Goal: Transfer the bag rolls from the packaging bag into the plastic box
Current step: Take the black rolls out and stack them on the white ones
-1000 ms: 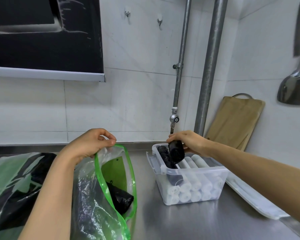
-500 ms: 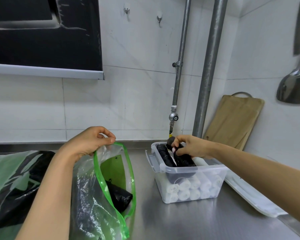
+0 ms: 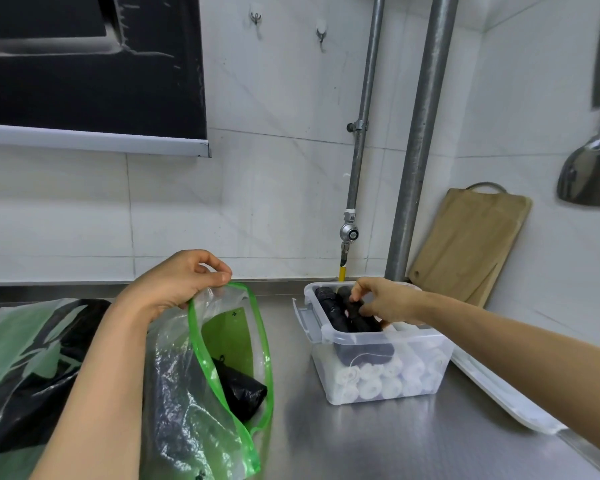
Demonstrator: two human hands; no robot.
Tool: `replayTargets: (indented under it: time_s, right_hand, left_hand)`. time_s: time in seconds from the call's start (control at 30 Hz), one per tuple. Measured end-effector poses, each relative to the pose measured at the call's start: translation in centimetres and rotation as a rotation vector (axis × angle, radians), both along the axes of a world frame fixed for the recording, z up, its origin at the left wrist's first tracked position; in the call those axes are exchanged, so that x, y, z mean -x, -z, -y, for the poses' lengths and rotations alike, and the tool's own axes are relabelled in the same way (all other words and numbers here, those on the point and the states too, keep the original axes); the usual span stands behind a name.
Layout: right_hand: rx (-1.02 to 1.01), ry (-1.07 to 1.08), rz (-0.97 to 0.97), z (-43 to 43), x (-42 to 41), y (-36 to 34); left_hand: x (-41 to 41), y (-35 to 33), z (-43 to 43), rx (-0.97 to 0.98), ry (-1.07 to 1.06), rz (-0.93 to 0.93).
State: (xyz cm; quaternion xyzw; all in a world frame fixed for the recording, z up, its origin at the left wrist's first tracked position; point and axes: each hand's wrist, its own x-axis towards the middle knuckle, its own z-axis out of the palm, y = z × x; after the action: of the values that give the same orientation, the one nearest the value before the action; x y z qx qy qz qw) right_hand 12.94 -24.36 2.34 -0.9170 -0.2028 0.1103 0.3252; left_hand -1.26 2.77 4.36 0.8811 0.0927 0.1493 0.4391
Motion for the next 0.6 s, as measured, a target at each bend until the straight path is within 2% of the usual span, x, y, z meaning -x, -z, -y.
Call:
replayTargets:
  time_s: [0.23, 0.4, 0.6]
  right_hand:
    - [0.038, 0.104, 0.068, -0.5, 0.0, 0.1]
    - [0.227, 0.052, 0.252, -1.3, 0.4, 0.5]
    - [0.220, 0.060, 0.217, -1.3, 0.6, 0.5]
  left_hand:
    - [0.1, 0.0, -0.1, 0.006, 0.000, 0.004]
    - [0.1, 0.0, 0.0, 0.005, 0.006, 0.003]
    - [0.3, -0.1, -0.1, 0.012, 0.004, 0.007]
